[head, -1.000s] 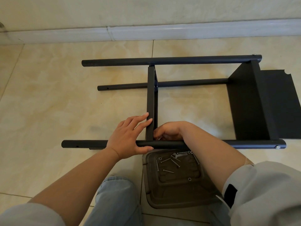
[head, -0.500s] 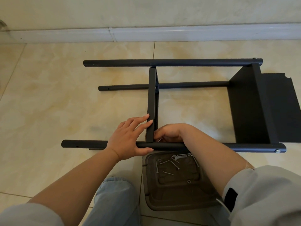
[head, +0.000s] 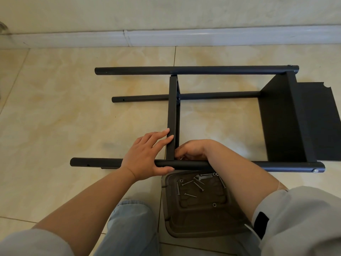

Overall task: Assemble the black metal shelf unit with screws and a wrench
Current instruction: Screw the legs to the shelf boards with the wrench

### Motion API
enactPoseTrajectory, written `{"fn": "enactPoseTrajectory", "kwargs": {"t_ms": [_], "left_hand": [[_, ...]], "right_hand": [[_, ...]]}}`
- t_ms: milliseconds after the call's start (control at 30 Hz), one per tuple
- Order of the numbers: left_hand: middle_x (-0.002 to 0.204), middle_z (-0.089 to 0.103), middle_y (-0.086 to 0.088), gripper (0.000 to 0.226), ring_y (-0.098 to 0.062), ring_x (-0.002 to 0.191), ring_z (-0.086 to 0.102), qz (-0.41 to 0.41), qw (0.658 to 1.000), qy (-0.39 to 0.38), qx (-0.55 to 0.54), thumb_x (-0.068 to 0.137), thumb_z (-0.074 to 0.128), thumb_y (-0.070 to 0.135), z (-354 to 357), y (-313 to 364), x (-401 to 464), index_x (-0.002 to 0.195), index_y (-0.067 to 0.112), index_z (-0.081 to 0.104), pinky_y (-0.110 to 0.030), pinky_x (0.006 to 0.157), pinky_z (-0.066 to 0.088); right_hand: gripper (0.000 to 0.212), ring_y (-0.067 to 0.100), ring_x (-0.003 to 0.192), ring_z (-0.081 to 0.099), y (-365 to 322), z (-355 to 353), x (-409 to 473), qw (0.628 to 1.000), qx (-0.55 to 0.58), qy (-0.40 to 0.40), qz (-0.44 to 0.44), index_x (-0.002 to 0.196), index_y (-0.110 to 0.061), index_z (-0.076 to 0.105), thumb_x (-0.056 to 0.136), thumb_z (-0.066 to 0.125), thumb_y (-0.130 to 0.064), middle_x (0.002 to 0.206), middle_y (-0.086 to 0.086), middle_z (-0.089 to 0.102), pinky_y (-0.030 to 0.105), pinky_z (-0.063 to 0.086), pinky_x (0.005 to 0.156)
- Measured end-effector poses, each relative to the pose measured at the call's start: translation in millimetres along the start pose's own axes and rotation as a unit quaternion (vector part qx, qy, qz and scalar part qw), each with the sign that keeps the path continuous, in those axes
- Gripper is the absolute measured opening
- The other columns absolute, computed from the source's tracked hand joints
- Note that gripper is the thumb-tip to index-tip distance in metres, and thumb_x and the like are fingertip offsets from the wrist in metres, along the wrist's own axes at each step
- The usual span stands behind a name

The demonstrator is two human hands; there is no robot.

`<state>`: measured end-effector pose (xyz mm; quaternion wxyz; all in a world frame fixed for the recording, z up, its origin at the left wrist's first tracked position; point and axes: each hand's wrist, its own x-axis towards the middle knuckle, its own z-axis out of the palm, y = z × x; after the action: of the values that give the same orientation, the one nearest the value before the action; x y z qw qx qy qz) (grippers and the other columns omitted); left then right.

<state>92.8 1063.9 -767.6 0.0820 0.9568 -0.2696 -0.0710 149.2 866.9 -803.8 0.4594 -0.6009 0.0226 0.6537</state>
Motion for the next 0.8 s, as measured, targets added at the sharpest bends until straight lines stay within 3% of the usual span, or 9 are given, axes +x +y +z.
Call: {"fn": "enactPoseTrajectory", "kwargs": {"t_ms": [233,367,533,667,800], "left_hand": [[0.148,0.036,0.002,0.084,-0.018,0.125,0.034,-0.002,1.000,0.000,-0.003,0.075,0.039,0.075,-0.5,0.6,-0.1,0.143,0.028,0.030,-0.042,0.098,0.042],[0.148,0.036,0.001,0.084,-0.020,0.126,0.037,0.001,1.000,-0.003,-0.006,0.075,0.039,0.075,-1.1,1.0,0.0,0.143,0.026,0.032,-0.042,0.099,0.042],[0.147,0.037,0.001,0.084,-0.020,0.126,0.038,0.000,1.000,-0.004,-0.003,0.075,0.039,0.075,-0.5,1.0,0.6,0.143,0.028,0.029,-0.042,0.098,0.042],[0.147,0.038,0.001,0.083,-0.019,0.125,0.036,0.001,1.000,-0.001,0.002,0.075,0.039,0.075,-0.3,0.3,0.8,0.143,0.028,0.028,-0.042,0.098,0.042],[0.147,0.037,0.001,0.083,-0.019,0.125,0.036,0.000,1.000,-0.003,0.001,0.075,0.039,0.075,0.1,0.4,0.6,0.143,0.028,0.028,-0.042,0.098,0.042]], "right_hand": [[0.031,0.018,0.089,0.061,-2.3,2.0,-5.6,1.000,0.006,-0.003,-0.009,0.123,-0.009,0.058,0.095,0.050,-0.020,0.103,0.007,0.063,0.032,0.046,0.089],[0.039,0.023,0.093,0.059,-1.1,1.2,-4.5,1.000,0.007,0.002,0.003,0.127,-0.004,0.056,0.093,0.052,-0.023,0.107,0.012,0.060,0.038,0.045,0.094],[0.018,0.017,0.087,0.062,-2.3,1.6,-7.2,1.000,0.007,-0.006,-0.012,0.107,-0.015,0.062,0.095,0.050,-0.020,0.100,0.006,0.064,0.033,0.046,0.090],[0.029,0.021,0.092,0.061,-2.0,1.8,-6.1,1.000,0.005,-0.009,-0.003,0.118,-0.010,0.060,0.093,0.052,-0.023,0.107,0.010,0.062,0.038,0.044,0.097],[0.022,0.016,0.085,0.061,-4.8,4.1,-10.5,1.000,0.000,0.000,-0.018,0.112,-0.013,0.061,0.095,0.049,-0.019,0.099,0.005,0.063,0.030,0.047,0.086]]}}
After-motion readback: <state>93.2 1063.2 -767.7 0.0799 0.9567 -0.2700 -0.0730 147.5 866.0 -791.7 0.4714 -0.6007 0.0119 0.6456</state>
